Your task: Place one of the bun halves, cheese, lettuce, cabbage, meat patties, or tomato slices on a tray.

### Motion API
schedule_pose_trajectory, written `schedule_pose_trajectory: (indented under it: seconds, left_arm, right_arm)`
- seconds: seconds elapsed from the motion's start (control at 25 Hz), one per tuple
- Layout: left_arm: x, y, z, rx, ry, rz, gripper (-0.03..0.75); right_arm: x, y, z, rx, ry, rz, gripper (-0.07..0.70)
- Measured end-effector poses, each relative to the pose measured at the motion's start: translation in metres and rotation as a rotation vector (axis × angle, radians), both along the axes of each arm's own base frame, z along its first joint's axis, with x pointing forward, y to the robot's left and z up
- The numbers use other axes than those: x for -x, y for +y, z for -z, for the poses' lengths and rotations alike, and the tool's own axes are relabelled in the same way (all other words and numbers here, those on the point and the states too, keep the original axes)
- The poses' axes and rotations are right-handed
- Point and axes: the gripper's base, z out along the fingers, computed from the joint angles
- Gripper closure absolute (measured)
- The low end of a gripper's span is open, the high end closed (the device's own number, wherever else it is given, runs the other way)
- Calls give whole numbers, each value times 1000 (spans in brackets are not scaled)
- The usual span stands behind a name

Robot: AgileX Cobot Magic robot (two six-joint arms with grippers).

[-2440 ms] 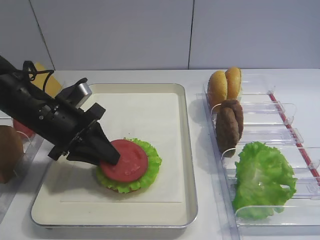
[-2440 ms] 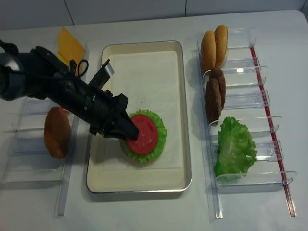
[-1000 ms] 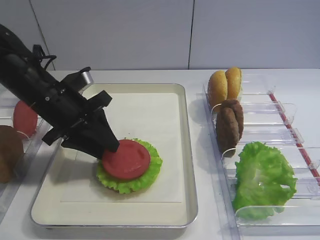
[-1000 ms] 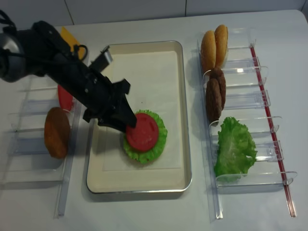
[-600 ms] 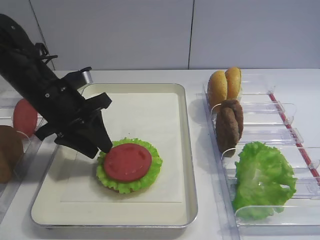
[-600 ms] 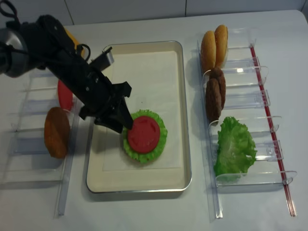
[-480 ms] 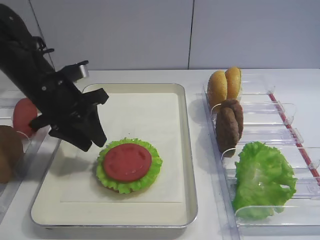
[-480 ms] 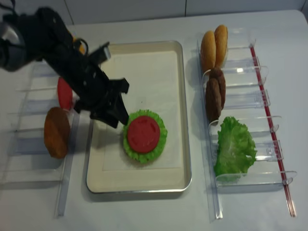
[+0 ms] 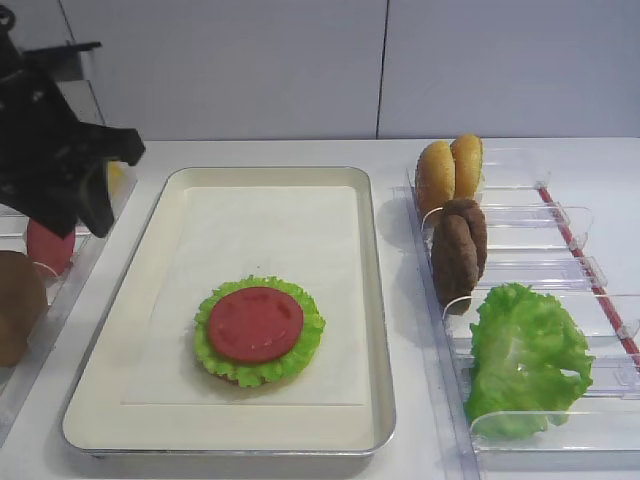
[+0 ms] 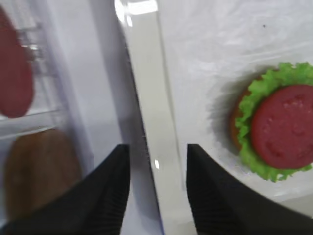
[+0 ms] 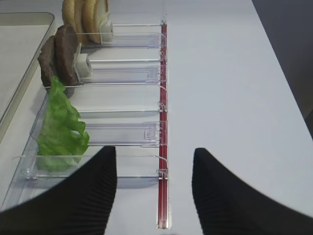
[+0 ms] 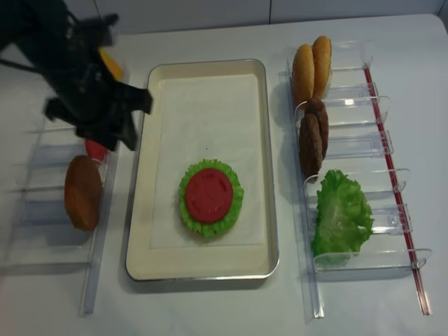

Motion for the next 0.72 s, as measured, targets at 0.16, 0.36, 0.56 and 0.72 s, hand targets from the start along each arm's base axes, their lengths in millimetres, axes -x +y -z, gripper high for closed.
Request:
schedule_pose_trajectory:
  seconds: [0.16,0.36,0.56,0.72]
  left_arm:
    - [20,16,-35,-108,-132,-36,428]
    - [62,31,-85,-137,-317,-77,428]
    - [118,42,-122,-95,-487,-101,428]
    - [173,53,-123,-77,-569,-106,428]
  right_arm:
    - [0,0,0,0,0,0,253]
    - [0,0,0,0,0,0,253]
    - [0,0,0,0,0,0,253]
    - [0,0,0,0,0,0,253]
